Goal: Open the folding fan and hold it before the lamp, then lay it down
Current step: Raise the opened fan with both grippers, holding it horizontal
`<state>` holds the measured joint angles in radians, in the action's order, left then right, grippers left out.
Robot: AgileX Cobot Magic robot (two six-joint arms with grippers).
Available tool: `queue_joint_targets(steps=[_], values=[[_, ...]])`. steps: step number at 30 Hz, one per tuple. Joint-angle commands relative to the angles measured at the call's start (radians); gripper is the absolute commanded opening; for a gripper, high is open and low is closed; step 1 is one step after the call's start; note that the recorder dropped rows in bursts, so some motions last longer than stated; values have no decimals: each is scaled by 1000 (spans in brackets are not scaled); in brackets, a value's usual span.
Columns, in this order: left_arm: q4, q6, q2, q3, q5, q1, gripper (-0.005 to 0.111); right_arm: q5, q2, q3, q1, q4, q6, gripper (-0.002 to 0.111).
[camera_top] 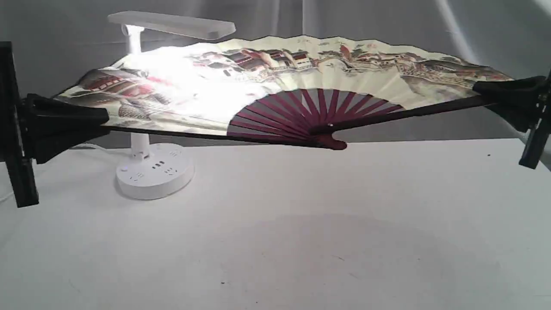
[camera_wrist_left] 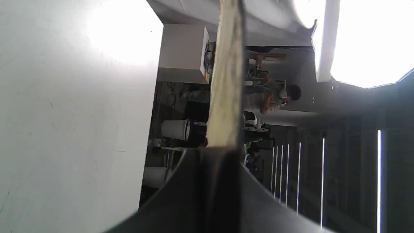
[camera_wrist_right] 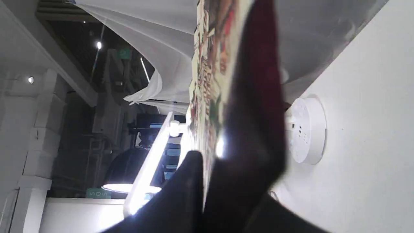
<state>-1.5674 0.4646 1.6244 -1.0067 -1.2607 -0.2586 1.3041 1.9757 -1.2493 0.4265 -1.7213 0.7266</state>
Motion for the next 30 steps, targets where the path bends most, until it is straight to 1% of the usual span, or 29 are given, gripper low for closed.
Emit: queue_joint_targets(steps=[1, 6, 18, 23, 27, 30], values=[[-138, -45, -33, -9, 40, -34, 0, -83, -32, -8, 36, -23, 40, 0], [-142, -68, -42, -9, 40, -34, 0, -83, -54, -8, 36, -23, 1, 0], [-142, -70, -42, -9, 40, -34, 0, -83, -54, -8, 36, -23, 6, 0], [-82, -64, -42, -9, 41, -34, 0, -83, -52, -8, 36, -23, 21, 0], [3, -42, -42, -9, 99, -34, 0, -83, -52, -8, 36, -23, 54, 0], [53, -31, -40, -7, 133, -34, 0, -83, -52, -8, 36, 11, 54, 0]])
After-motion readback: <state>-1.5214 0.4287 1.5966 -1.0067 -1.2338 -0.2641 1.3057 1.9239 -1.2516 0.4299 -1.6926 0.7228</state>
